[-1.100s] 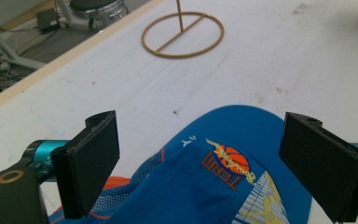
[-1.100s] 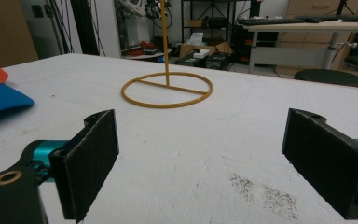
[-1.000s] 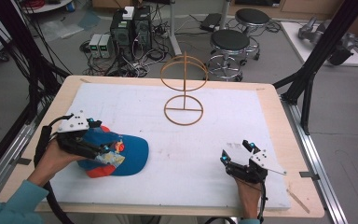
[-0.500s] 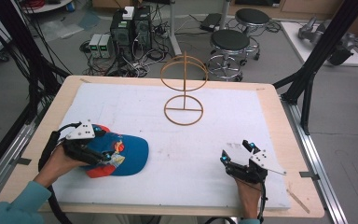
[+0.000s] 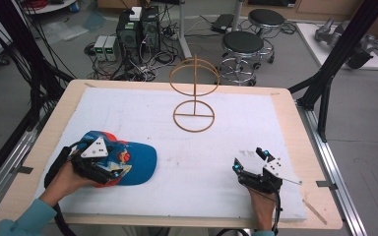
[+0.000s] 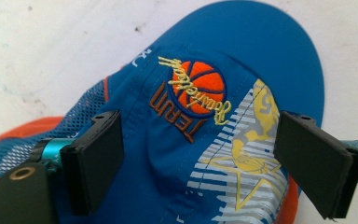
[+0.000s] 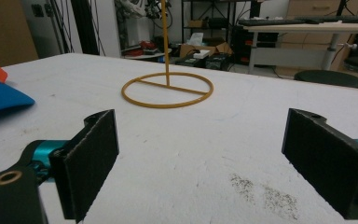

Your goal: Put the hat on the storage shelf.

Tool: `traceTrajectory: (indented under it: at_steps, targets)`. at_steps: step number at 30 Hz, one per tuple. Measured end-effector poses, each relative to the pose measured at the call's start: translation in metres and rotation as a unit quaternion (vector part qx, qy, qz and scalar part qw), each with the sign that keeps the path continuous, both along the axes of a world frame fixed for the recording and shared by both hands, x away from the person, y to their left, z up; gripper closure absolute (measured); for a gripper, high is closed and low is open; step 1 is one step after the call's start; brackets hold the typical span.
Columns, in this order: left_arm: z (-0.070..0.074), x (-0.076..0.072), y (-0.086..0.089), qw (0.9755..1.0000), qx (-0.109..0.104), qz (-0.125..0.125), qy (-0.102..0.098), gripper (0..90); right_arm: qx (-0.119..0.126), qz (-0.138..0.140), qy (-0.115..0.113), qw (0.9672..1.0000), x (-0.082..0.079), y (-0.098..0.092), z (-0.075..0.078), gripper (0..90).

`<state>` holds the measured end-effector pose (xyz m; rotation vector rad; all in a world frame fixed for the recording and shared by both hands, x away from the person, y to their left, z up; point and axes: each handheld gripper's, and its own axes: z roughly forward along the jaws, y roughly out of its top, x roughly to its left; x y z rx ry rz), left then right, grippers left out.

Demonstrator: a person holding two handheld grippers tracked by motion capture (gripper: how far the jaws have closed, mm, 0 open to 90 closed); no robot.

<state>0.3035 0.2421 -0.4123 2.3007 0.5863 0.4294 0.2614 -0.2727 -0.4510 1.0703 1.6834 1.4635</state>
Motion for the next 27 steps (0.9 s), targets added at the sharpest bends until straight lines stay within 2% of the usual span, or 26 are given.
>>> traceTrajectory:
  at_steps: [2,8,11,13,16,18,23,25,27]
  targets:
    - [-0.002,-0.002,0.000,1.0000,0.001,-0.002,-0.001,16.4,-0.001,-0.001,-0.002,1.0000,0.000,0.000,0.000,9.8]
    - [-0.012,-0.006,0.004,0.9998,-0.019,0.011,-0.004,16.8,0.000,0.000,0.000,1.0000,0.000,0.000,0.000,9.8]
    - [-0.014,-0.008,0.003,0.9998,-0.013,0.013,-0.004,16.6,0.000,0.000,0.000,1.0000,0.000,0.000,0.000,9.8]
    - [-0.013,-0.011,0.004,0.9997,-0.015,0.015,-0.010,16.7,-0.002,-0.001,-0.004,1.0000,0.001,-0.001,0.000,9.8]
    - [-0.017,-0.013,0.005,0.9996,-0.020,0.018,-0.008,17.1,0.000,0.000,0.000,1.0000,0.000,0.000,0.000,9.8]
    - [-0.017,-0.012,0.007,0.9995,-0.023,0.019,-0.003,19.1,-0.002,0.000,-0.003,1.0000,0.001,0.000,0.000,9.8]
    - [-0.017,-0.010,0.009,0.9993,-0.031,0.015,0.015,32.8,0.000,-0.001,0.000,1.0000,0.000,0.000,0.000,9.8]
    - [-0.017,-0.010,0.010,0.9988,-0.035,0.024,0.026,37.1,-0.002,-0.001,-0.004,1.0000,0.001,-0.001,0.000,9.8]
    - [-0.019,-0.009,0.012,0.9967,-0.047,0.040,0.052,41.2,-0.003,0.000,-0.004,1.0000,0.001,0.000,0.000,9.8]
